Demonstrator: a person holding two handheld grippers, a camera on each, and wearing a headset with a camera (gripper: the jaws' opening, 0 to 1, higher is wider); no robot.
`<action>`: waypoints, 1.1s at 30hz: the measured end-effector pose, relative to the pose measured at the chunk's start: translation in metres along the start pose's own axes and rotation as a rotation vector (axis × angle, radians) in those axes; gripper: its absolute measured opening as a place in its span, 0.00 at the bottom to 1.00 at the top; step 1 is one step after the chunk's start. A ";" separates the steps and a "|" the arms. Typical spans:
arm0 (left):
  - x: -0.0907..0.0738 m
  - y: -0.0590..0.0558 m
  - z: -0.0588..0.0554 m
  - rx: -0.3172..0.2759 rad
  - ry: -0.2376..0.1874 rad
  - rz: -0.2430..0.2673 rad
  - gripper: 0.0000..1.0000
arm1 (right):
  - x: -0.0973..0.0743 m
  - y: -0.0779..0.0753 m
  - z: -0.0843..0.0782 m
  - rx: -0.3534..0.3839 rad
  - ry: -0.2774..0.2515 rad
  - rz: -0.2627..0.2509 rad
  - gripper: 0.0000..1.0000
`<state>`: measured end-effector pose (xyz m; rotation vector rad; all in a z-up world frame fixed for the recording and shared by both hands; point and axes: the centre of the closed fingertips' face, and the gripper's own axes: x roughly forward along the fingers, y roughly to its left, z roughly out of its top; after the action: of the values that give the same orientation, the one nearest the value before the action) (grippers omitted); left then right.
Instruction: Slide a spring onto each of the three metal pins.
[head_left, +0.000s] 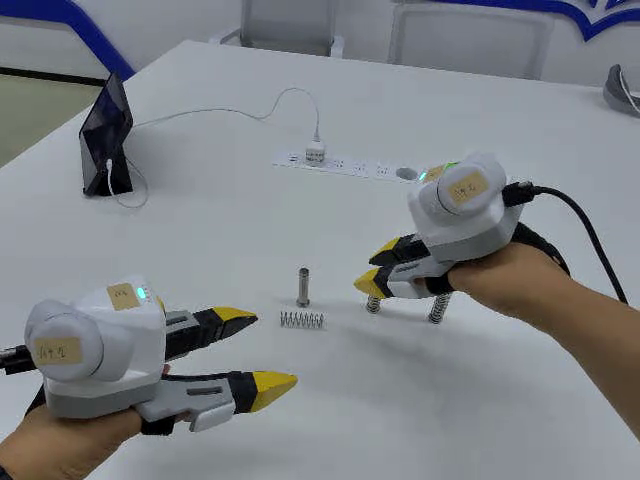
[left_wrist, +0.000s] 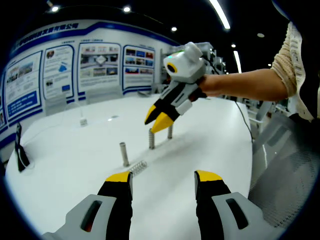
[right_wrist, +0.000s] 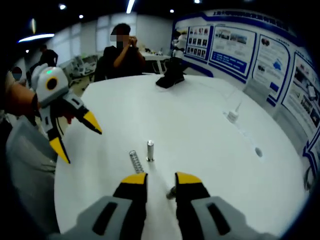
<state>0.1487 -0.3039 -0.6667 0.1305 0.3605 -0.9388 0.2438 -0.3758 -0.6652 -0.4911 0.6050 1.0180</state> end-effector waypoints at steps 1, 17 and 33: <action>0.000 0.000 0.000 0.001 0.000 0.000 0.50 | 0.001 0.004 0.002 -0.009 -0.002 0.012 0.23; -0.008 0.002 -0.004 -0.004 0.009 0.022 0.50 | 0.033 0.038 -0.004 -0.086 0.050 0.114 0.20; -0.011 0.001 -0.008 -0.013 0.026 0.042 0.49 | 0.065 0.045 -0.022 -0.128 0.141 0.169 0.17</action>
<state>0.1415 -0.2934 -0.6704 0.1381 0.3864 -0.8934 0.2238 -0.3283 -0.7293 -0.6363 0.7193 1.1944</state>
